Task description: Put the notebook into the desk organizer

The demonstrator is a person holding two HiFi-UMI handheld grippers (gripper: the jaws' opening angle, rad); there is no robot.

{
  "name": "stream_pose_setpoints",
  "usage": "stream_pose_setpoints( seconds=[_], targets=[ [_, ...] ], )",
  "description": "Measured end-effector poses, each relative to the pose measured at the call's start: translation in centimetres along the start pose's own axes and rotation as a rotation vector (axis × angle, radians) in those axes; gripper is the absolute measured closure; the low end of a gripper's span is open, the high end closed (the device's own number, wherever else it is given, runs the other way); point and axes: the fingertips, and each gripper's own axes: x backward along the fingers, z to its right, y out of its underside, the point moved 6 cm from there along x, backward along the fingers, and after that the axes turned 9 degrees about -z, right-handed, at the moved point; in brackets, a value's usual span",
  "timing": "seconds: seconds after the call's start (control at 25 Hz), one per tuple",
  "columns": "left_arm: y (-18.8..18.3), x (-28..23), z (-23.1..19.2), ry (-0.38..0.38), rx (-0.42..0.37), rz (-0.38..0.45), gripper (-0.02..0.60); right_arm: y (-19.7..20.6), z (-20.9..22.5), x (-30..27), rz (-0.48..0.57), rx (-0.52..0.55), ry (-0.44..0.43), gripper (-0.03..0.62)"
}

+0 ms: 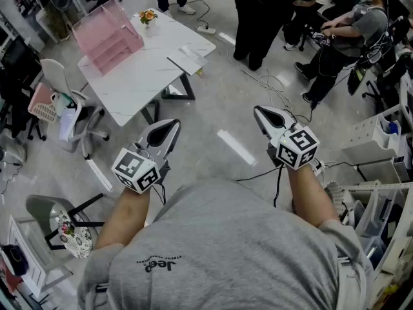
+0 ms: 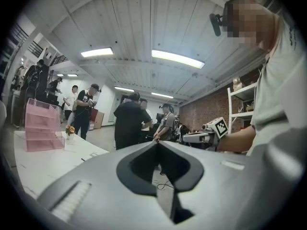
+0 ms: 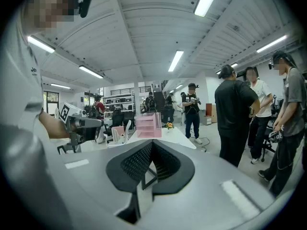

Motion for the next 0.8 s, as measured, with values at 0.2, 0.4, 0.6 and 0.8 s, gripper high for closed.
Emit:
stream_pose_setpoints(
  seconds=[0.2, 0.4, 0.6, 0.8],
  targets=[
    [-0.1, -0.3, -0.2, 0.001, -0.002, -0.002, 0.523, -0.1, 0.4, -0.2, -0.001, -0.001, 0.002, 0.592],
    [-0.3, -0.7, -0.2, 0.004, -0.002, -0.002, 0.523, -0.3, 0.8, -0.2, 0.006, -0.001, 0.009, 0.592],
    [-0.4, -1.2, -0.1, 0.020, 0.014, 0.008, 0.523, -0.3, 1.5, 0.0, 0.025, -0.024, 0.012, 0.591],
    [-0.3, -2.8, 0.7, 0.038, 0.021, -0.044, 0.226, 0.0, 2.3, 0.3, 0.020, -0.021, 0.001, 0.591]
  ],
)
